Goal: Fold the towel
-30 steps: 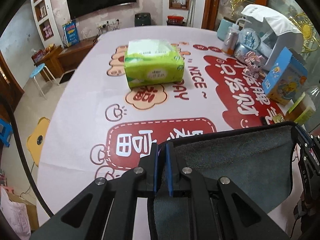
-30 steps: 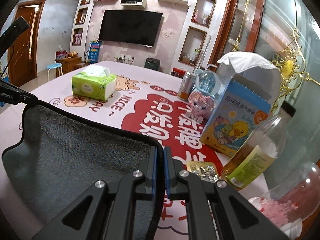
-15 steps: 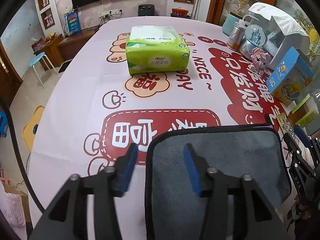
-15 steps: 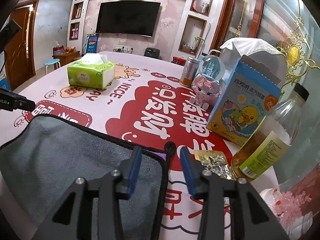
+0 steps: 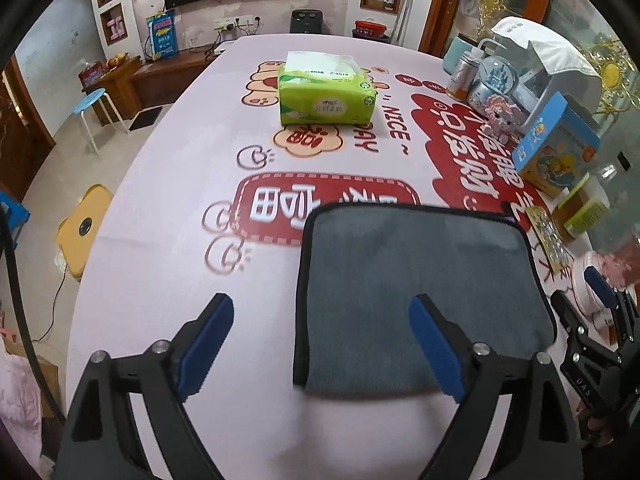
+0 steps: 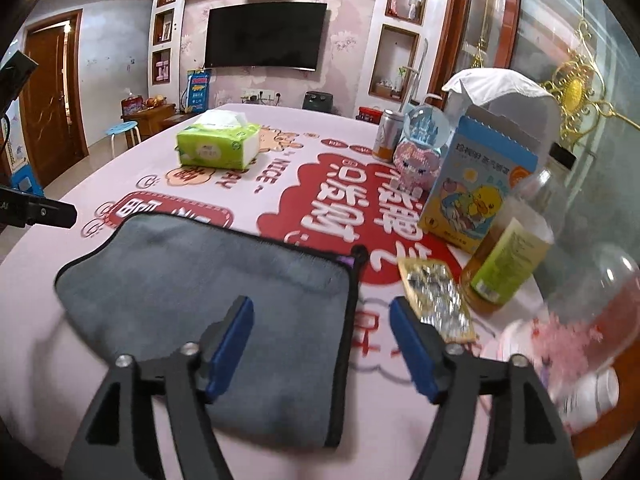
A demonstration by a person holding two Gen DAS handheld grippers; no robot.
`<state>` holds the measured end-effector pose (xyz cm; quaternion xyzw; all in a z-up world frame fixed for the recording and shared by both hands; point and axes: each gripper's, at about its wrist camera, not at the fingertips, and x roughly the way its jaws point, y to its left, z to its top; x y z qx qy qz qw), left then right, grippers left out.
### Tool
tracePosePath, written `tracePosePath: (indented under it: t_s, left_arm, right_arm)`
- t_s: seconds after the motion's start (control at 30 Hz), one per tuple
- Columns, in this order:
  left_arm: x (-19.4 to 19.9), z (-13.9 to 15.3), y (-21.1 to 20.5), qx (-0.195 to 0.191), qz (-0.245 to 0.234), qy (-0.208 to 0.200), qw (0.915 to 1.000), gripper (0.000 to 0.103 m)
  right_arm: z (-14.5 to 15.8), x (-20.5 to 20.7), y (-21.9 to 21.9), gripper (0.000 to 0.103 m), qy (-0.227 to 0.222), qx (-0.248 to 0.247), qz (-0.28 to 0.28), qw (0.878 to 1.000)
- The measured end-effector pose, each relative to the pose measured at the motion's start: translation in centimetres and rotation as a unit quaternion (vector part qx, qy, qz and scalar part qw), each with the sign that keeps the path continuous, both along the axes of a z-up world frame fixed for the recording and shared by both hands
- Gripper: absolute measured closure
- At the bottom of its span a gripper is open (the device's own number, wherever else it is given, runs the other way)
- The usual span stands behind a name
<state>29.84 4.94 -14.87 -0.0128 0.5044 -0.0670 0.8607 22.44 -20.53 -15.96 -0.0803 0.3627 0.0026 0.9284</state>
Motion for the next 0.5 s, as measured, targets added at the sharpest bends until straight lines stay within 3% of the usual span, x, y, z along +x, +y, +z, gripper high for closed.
tracePosePath:
  t_s: [0.23, 0.5]
  left_arm:
    - [-4.8, 0.6, 0.6, -0.004, 0.007, 0.010, 0.9999, 0.013]
    - [-11.1, 2.7, 0.1, 0.005, -0.004, 0.005, 1.0000, 0.013]
  right_arm:
    - [0.4, -4.1, 0.1, 0.012, 0.029, 0.011, -0.009, 0.999]
    - [1.8, -9.9, -0.1, 0.007, 0.061, 0.032, -0.008, 0.998]
